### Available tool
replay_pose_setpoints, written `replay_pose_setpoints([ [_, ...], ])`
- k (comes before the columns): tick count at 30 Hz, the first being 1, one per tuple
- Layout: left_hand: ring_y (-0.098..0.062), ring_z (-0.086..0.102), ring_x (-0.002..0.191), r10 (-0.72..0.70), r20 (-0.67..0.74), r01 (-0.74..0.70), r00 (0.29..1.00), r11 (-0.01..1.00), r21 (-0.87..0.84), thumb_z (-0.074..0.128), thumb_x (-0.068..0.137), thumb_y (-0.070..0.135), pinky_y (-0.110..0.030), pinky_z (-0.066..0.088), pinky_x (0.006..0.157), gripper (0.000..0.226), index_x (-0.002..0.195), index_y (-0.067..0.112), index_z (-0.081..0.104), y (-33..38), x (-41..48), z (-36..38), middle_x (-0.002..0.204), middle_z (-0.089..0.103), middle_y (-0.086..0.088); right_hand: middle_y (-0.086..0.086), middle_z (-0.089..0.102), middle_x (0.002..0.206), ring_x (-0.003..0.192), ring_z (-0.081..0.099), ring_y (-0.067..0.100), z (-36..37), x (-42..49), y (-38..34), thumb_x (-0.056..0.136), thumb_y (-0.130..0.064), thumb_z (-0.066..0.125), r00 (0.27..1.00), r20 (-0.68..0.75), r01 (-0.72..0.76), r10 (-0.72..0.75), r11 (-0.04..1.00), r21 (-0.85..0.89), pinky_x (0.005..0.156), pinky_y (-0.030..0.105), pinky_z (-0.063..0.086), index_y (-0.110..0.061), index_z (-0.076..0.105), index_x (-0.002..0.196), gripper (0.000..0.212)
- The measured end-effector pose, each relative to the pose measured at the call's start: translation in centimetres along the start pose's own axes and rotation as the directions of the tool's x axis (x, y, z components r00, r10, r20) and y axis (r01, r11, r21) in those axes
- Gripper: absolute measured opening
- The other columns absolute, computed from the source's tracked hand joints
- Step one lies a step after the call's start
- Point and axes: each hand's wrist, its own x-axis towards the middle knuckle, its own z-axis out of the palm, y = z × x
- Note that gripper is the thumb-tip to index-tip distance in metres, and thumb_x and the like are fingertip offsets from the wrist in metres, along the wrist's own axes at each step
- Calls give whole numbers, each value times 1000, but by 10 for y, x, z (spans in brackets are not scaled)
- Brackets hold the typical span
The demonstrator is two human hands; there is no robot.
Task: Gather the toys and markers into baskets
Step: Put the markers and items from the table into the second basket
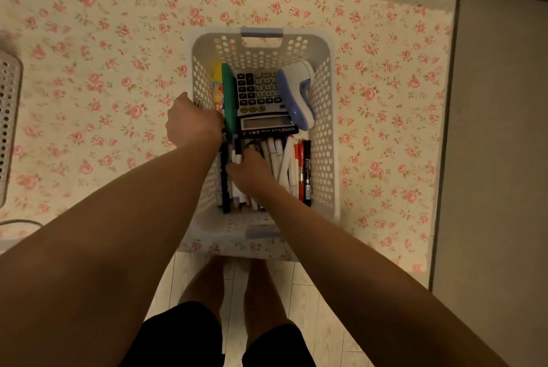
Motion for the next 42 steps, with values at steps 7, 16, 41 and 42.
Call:
replay_pose_setpoints([
  [7,-33,61,98,-10,22,10,1000,1000,-7,49,84,14,-32,40,69,20,101,7,57,0,2,0,107,63,-13,8,62,100,91,59,23,-22,-21,-19,96,-14,48,976,-139,161,-170,984,-77,75,33,50,-4,59,110,21],
  [16,-31,56,115,60,306,-28,950,994,-109,53,86,25,-37,46,95,49,132,9,49,-4,-1,-31,130,57,-12,10,50,118,111,48,24,-126,-59,-32,90,-11,56,633,-666,243,-395,918,-314,93,25,39,-2,52,120,32],
  [41,-31,61,87,67,286,-45,956,996,-82,46,90,4,-31,48,70,31,118,10,58,-68,-13,-93,107,64,-16,12,53,102,91,51,27,-81,-93,-36,96,-1,39,902,-429,-4,-49,993,-121,73,32,41,1,49,119,25],
  [42,-31,61,85,70,278,-48,958,995,-86,46,90,5,-31,47,69,30,117,9,59,-74,-8,-100,107,65,-16,12,53,104,91,51,27,-72,-96,-41,96,-2,39,903,-427,1,-52,993,-119,74,33,42,0,48,121,27],
])
